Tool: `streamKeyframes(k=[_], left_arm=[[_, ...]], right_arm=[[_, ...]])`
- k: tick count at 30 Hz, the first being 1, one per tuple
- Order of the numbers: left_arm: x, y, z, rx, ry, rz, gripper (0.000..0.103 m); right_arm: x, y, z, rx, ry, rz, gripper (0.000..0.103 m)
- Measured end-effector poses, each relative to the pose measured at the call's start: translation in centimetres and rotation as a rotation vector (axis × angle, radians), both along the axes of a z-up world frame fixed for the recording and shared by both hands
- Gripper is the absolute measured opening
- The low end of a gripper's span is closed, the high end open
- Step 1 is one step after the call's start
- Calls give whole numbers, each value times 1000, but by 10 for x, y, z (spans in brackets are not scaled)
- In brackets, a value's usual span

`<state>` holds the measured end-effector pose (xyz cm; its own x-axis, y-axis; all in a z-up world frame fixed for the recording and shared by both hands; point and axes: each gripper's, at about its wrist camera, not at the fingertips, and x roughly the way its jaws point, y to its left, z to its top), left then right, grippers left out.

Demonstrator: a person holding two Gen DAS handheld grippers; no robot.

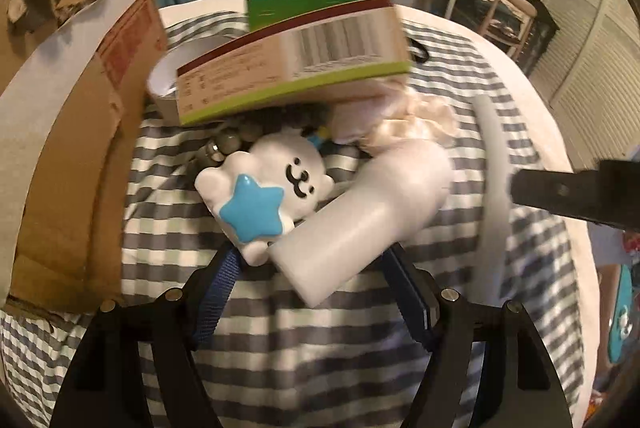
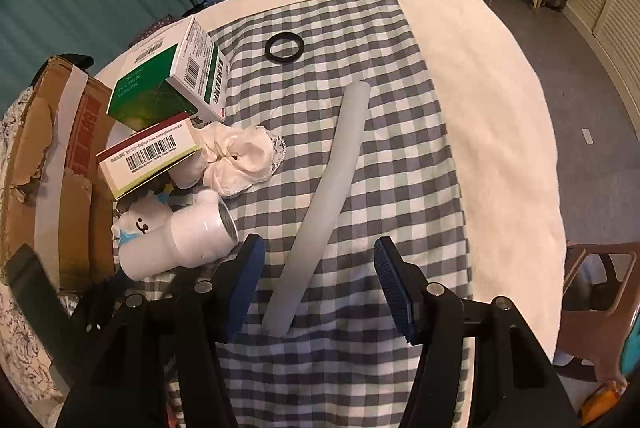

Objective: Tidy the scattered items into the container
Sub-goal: 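Grasp the white bottle with the left tool while the right grasps the white tube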

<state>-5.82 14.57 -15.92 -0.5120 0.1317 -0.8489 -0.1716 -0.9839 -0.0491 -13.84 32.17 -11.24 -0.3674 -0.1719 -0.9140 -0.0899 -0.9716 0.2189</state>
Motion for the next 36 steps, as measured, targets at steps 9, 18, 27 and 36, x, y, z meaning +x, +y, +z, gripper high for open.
streamKeyframes(k=[9,18,27,36], left_arm=[[3,6,3,79,-44,-21,78],[-1,8,1,81,-40,-52,78],[-2,9,3,78,-36,-58,78],[4,22,6,58,-32,-80,82]], right_arm=[[-9,-4,-14,-53,-17,-16,57],[-14,-8,-33,-15,-67,-43,30],[-10,-6,-17,-9,-50,-33,17],[-6,4,-3,-13,-39,-42,17]])
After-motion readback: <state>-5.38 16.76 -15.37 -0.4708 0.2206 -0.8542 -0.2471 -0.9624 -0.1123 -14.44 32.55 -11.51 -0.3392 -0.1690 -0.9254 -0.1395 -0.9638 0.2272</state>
